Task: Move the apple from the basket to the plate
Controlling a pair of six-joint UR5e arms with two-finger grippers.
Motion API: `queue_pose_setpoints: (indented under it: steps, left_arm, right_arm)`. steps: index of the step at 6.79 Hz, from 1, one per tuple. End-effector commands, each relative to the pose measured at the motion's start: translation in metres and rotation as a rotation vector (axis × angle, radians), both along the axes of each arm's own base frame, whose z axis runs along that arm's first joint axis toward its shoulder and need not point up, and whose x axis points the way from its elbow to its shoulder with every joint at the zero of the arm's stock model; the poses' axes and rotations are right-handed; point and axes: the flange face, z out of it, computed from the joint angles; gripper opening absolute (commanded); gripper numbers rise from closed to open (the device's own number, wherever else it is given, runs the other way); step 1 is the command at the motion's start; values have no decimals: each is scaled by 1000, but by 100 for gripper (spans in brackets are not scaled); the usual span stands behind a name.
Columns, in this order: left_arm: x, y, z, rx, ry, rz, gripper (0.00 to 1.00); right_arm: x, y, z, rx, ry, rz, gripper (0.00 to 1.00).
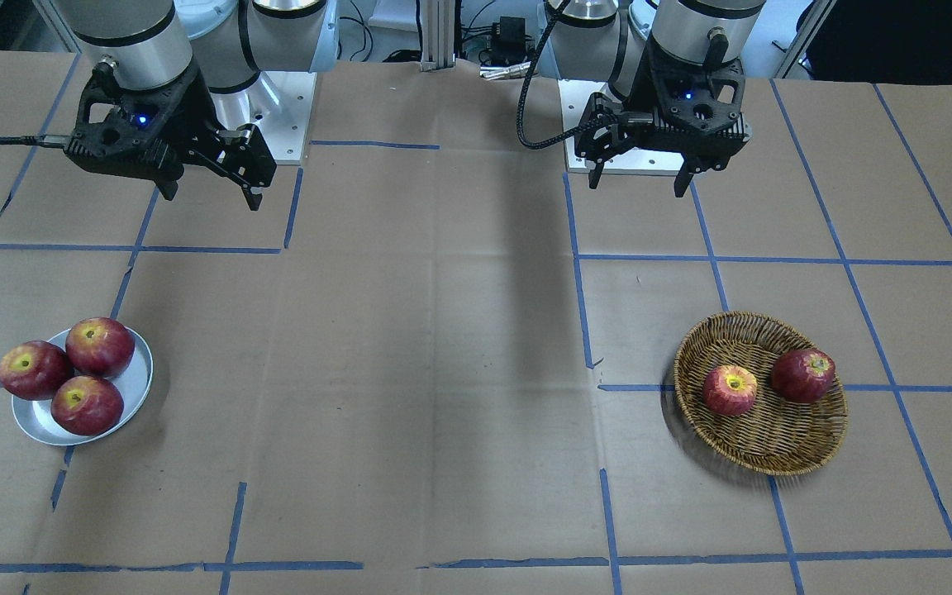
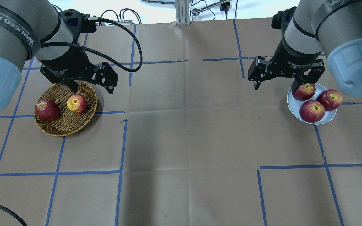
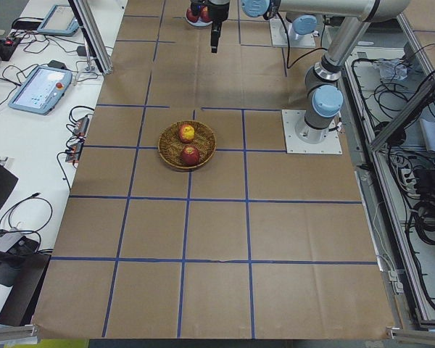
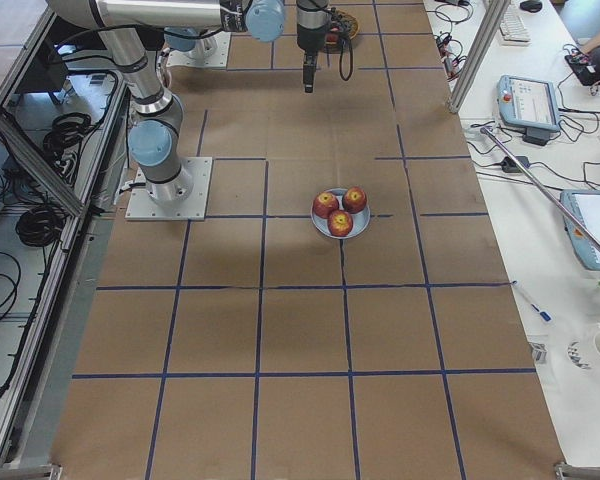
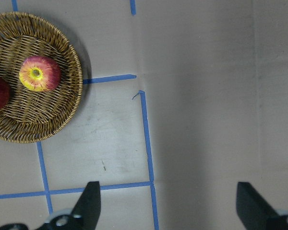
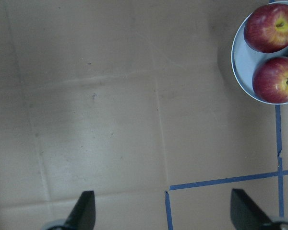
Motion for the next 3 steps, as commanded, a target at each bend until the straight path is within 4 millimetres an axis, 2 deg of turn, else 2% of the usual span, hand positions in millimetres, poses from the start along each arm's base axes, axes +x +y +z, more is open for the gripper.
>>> queue_pose_setpoints:
  steps: [1, 3]
  left_arm:
    - [0, 1, 1, 1, -3, -3, 99]
    - [0, 1, 2, 6, -3, -5, 100]
  right_arm:
    - [0, 0, 0, 0, 0, 0, 100]
    - [0, 0, 0, 0, -2, 0, 100]
